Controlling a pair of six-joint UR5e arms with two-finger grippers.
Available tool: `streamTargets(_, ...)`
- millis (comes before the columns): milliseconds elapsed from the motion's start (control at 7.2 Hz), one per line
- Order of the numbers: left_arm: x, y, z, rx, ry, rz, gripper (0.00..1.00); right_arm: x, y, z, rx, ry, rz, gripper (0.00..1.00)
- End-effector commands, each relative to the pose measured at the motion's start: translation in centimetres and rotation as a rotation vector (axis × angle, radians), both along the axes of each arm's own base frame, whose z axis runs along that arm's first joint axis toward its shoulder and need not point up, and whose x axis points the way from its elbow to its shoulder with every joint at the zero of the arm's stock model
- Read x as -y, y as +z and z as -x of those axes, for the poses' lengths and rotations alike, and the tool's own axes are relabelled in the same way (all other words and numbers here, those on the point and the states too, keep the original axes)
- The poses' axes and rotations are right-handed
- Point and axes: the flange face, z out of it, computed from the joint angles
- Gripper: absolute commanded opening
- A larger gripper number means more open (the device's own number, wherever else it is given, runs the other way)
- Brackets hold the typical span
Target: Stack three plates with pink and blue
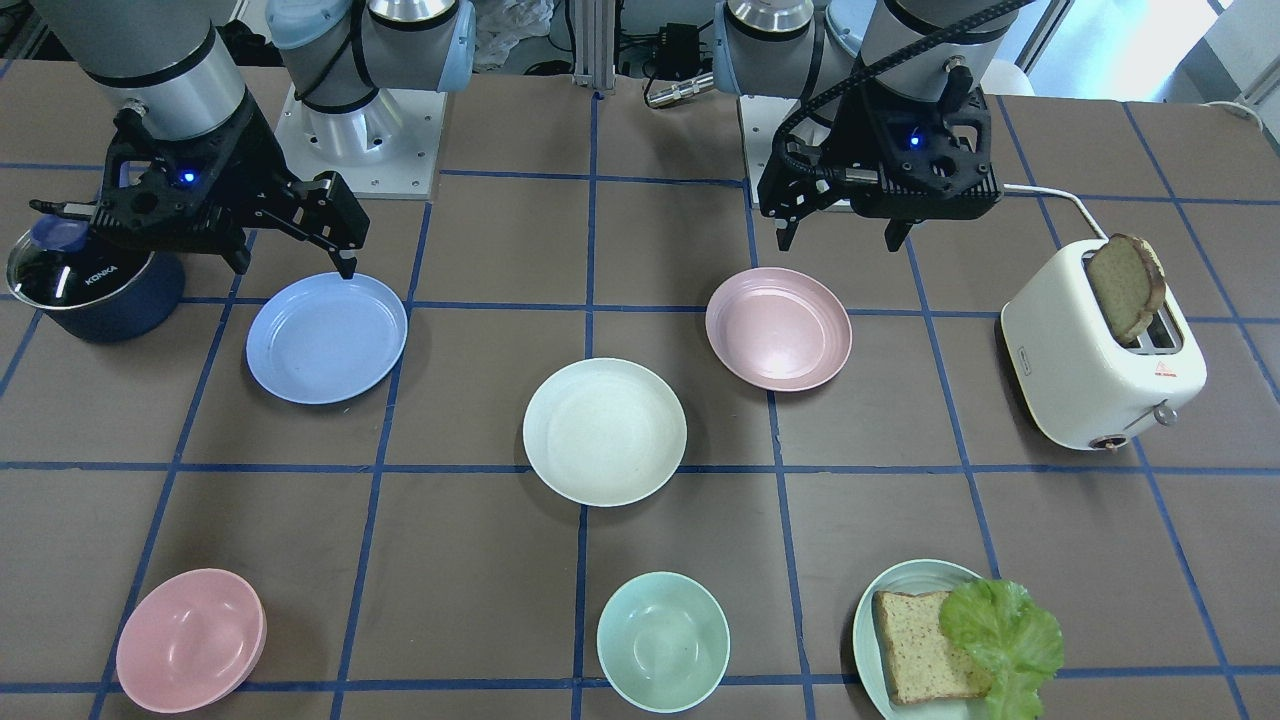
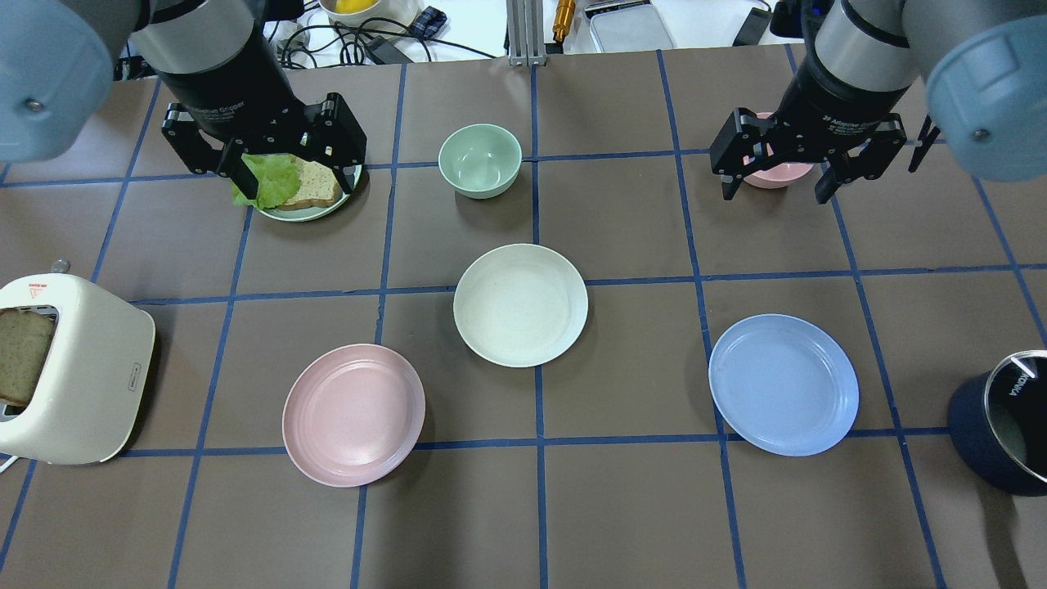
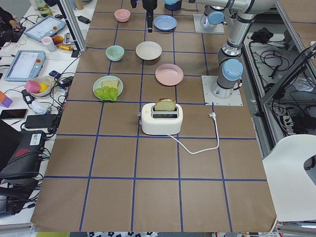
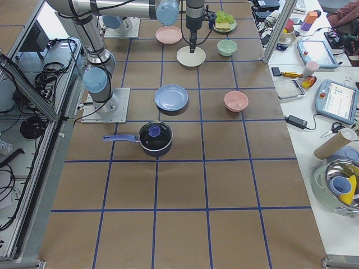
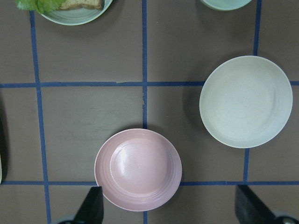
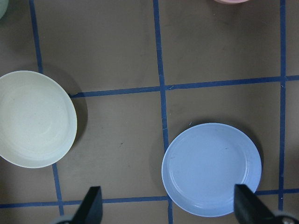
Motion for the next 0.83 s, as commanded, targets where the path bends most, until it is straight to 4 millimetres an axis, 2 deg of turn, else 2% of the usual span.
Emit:
streamTargets(0, 0.1, 0.2, 0.0, -0.002, 0.003, 0.009, 1.0, 0.0, 0.0, 0.0, 0.002, 0.0, 0.0, 1.0)
streamTargets(417, 0.0, 0.1, 0.1, -0.001, 0.003, 0.007, 1.0, 0.1, -0.2, 0.1, 0.0, 0.0, -0.006, 1.0)
streamTargets(694, -0.1, 0.0, 0.0, 0.001, 0.003, 0.004, 1.0, 0.3, -1.7, 0.9, -0.012, 0.038, -0.032, 1.0)
